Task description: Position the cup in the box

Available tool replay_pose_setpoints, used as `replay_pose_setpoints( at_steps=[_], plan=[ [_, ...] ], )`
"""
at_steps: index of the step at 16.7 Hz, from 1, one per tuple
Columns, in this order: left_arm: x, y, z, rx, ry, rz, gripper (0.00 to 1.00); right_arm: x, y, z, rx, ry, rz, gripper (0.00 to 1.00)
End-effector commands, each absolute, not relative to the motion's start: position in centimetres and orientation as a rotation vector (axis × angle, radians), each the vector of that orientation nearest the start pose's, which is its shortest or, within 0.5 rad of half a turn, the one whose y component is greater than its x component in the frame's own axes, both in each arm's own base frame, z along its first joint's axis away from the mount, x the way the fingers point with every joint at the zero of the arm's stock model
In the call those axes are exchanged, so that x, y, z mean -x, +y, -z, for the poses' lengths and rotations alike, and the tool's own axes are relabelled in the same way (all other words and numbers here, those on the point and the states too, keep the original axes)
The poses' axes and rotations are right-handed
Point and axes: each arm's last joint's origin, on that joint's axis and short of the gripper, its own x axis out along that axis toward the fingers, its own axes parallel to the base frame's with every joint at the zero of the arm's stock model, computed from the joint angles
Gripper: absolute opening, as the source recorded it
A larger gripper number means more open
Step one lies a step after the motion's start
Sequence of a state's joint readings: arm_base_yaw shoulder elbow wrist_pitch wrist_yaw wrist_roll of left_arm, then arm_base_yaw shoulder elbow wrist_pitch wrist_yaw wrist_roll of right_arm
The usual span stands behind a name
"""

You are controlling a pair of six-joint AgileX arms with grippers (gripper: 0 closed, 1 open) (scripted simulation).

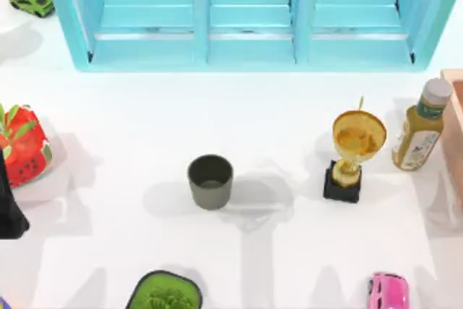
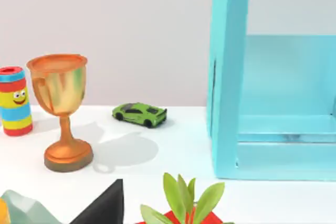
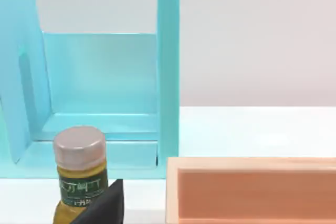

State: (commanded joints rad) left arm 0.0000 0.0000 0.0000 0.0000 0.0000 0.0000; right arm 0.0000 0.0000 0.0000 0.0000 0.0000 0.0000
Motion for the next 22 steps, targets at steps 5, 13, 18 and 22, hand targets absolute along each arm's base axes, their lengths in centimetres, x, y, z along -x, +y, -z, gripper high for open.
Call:
replay_pose_setpoints(
  at_steps=[5, 13, 18, 22],
  plan=[
    [-10.6, -0.1, -16.0, 0.0, 0.0, 0.0, 1.0, -10.6, 0.2, -17.1, -0.017, 0.022, -0.021, 1.0],
    [-10.6, -0.1, -16.0, 0.0, 0.0, 0.0, 1.0, -13.7, 3.5, -28.4, -0.109, 0.328, -0.149, 1.0],
    [-10.6, -0.1, -16.0, 0.0, 0.0, 0.0, 1.0, -21.4, 10.1, -33.5, -0.072, 0.751, -0.186, 1.0],
    [-10.6, -0.1, -16.0, 0.0, 0.0, 0.0, 1.0, -28.0, 18.6, -31.9, 0.035, 1.133, -0.153, 1.0]
  ],
)
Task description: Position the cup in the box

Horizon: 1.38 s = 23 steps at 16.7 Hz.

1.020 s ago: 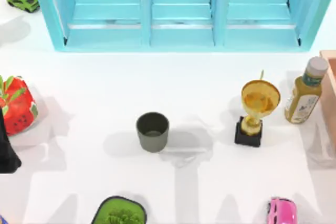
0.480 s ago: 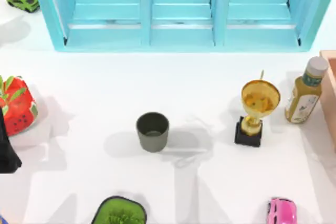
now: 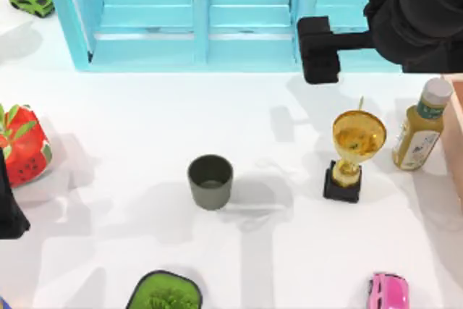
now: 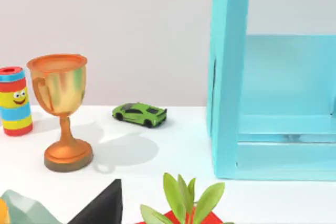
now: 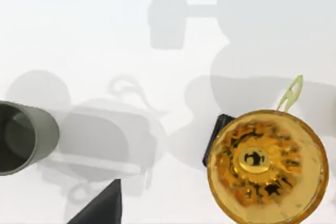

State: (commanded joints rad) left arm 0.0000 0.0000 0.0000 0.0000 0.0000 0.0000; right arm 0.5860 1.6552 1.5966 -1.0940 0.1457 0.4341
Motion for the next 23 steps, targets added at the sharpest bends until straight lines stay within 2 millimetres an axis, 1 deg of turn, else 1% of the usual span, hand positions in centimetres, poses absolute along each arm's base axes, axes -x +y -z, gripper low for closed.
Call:
replay_pose_setpoints(
  at_steps=[2, 3, 5, 7, 10, 13, 16, 18, 23],
  plan=[
    [-10.6, -0.1, -16.0, 0.0, 0.0, 0.0, 1.0, -30.2, 23.1, -29.5, 0.1, 1.297, -0.117, 1.0],
    [-10.6, -0.1, -16.0, 0.0, 0.0, 0.0, 1.0, -30.9, 25.3, -28.2, 0.127, 1.363, -0.097, 1.0],
    [-10.6, -0.1, -16.0, 0.0, 0.0, 0.0, 1.0, -31.7, 29.1, -25.8, 0.168, 1.465, -0.055, 1.0],
    [-10.6, -0.1, -16.0, 0.0, 0.0, 0.0, 1.0, -31.9, 32.2, -23.9, 0.183, 1.528, -0.013, 1.0],
    [-10.6, -0.1, -16.0, 0.0, 0.0, 0.0, 1.0, -31.8, 35.4, -22.2, 0.156, 1.557, 0.03, 1.0],
    [-10.6, -0.1, -16.0, 0.0, 0.0, 0.0, 1.0, -31.3, 37.3, -22.2, 0.089, 1.532, 0.037, 1.0],
    [-10.6, -0.1, -16.0, 0.0, 0.0, 0.0, 1.0, -30.7, 38.4, -23.2, 0.019, 1.489, 0.018, 1.0],
    [-10.6, -0.1, -16.0, 0.0, 0.0, 0.0, 1.0, -30.4, 38.6, -23.6, -0.008, 1.471, 0.007, 1.0],
    [-10.6, -0.1, -16.0, 0.0, 0.0, 0.0, 1.0, -30.6, 38.5, -23.8, -0.013, 1.469, 0.009, 1.0]
  ],
)
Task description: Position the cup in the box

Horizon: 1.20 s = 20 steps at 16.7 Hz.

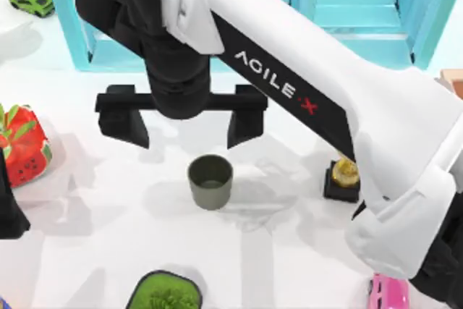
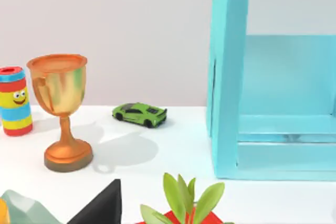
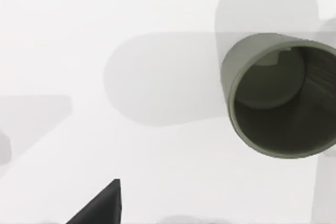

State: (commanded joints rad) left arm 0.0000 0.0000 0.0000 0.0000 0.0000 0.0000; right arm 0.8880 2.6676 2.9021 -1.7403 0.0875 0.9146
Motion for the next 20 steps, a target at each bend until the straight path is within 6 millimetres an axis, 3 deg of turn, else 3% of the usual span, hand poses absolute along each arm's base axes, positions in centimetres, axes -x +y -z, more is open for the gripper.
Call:
replay_pose_setpoints(
  at_steps=[5, 14, 20],
  plan=[
    [-10.6, -0.1, -16.0, 0.0, 0.0, 0.0, 1.0, -31.1, 39.0, -22.1, -0.011, 1.468, 0.004, 1.0],
    [-10.6, -0.1, -16.0, 0.0, 0.0, 0.0, 1.0, -31.6, 38.9, -14.4, -0.006, 1.473, 0.01, 1.0],
    [-10.6, -0.1, -16.0, 0.0, 0.0, 0.0, 1.0, -31.6, 38.9, -13.9, -0.008, 1.471, 0.008, 1.0]
  ],
)
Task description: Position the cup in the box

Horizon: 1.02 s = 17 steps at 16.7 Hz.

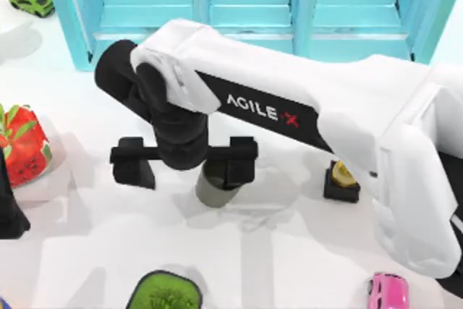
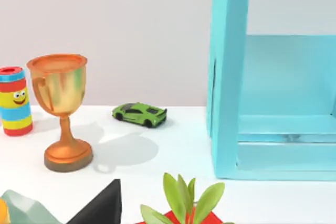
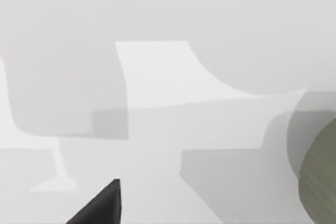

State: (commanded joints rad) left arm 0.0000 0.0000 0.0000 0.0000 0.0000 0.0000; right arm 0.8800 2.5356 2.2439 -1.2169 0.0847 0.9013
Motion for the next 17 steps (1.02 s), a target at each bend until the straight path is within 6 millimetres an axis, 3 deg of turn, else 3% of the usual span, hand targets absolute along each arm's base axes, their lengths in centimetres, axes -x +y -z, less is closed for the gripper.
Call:
replay_pose_setpoints(
  at_steps=[13, 17],
  plan=[
    [-10.57, -0.12, -16.0, 0.0, 0.0, 0.0, 1.0, -31.61, 38.87, -13.86, -0.008, 1.471, 0.008, 0.02],
    [-10.57, -0.12, -16.0, 0.0, 0.0, 0.0, 1.0, -31.61, 38.87, -13.86, -0.008, 1.471, 0.008, 0.0]
  ],
)
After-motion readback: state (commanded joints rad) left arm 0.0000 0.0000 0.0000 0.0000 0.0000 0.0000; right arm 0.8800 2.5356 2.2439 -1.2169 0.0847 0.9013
